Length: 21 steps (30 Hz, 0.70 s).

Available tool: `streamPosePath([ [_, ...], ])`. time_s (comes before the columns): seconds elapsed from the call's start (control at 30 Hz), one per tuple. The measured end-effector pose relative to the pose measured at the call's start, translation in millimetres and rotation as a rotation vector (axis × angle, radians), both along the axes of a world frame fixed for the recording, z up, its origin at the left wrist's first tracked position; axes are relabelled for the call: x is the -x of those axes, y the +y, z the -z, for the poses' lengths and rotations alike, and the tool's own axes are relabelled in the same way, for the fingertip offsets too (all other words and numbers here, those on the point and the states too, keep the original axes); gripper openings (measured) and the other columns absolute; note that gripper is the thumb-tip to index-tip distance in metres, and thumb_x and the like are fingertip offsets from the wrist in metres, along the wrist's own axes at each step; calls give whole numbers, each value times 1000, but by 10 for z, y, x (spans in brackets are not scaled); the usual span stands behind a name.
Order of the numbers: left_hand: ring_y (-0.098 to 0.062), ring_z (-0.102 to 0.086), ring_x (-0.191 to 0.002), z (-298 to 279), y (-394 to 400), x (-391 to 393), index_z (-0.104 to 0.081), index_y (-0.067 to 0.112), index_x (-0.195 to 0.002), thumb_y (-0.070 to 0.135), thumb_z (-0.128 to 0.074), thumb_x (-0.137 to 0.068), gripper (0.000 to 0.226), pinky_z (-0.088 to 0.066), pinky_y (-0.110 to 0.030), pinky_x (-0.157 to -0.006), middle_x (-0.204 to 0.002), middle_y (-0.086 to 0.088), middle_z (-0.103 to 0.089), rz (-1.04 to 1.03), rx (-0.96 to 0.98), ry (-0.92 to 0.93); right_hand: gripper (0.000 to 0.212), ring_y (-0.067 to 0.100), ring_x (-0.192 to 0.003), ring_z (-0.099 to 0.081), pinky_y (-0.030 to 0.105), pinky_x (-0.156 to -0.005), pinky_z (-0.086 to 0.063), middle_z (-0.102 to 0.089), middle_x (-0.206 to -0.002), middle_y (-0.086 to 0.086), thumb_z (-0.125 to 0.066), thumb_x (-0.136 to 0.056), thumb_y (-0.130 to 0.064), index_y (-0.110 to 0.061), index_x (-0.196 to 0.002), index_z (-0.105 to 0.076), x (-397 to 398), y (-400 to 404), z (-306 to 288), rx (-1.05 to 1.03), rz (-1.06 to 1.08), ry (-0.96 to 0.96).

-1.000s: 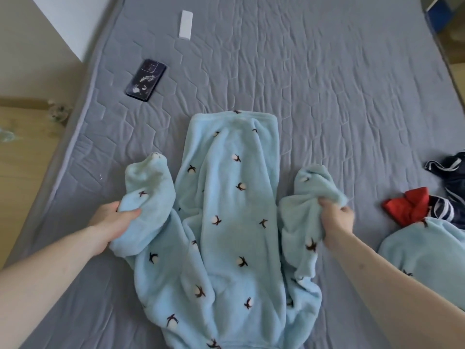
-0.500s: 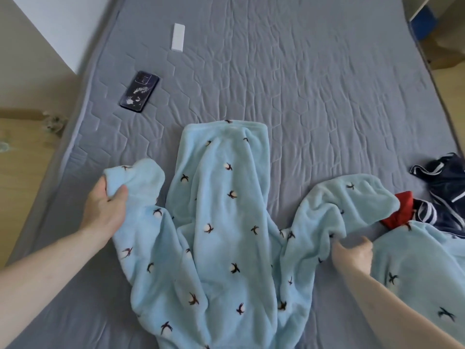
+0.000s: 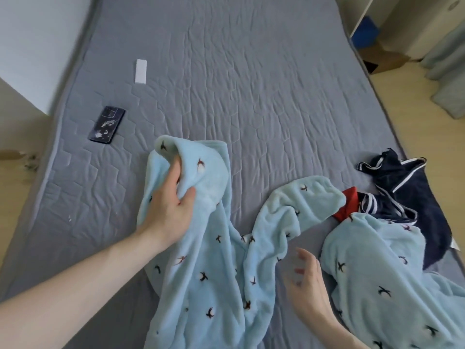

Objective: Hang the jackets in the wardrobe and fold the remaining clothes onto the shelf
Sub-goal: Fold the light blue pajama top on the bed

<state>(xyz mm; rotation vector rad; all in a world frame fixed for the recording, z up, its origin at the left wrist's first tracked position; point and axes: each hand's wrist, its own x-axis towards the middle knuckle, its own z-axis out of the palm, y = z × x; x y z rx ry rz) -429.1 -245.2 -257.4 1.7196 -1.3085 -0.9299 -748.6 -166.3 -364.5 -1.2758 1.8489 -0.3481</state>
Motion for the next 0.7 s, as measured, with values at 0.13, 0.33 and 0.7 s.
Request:
streamPosePath([
  [0.13, 13, -49, -118, -123, -387, 859, -3, 51, -157, 8, -45, -100, 84, -34, -3, -94, -142, 42, -39, 101, 6, -77, 55, 3, -97, -62, 30, -77, -55, -43, -135, -19, -63, -91, -19, -37, -137, -38, 291, -43, -151, 6, 106, -56],
  [0.33, -20, -14, -155, 211, -931, 2111, 12, 28, -161, 17, -54, -100, 90, -20, -35, -124, -171, 5, 5, 308, -142, -109, 53, 10, -85, -64, 26, -76, -48, -52, -124, -18, -68, -87, -7, -35, -126, -46, 661, 81, -101, 31, 210, -98],
  [0.7, -23, -42, -136, 1240, 516, 1131, -41, 20, -145, 45, -65, -85, 70, -39, -39, -107, -150, 3, -37, 185, -442, -591, 46, 1, -67, -62, 18, -67, -44, -59, -117, -13, -65, -82, -7, -29, -120, -52, 581, 561, 205, -216, 116, -109],
])
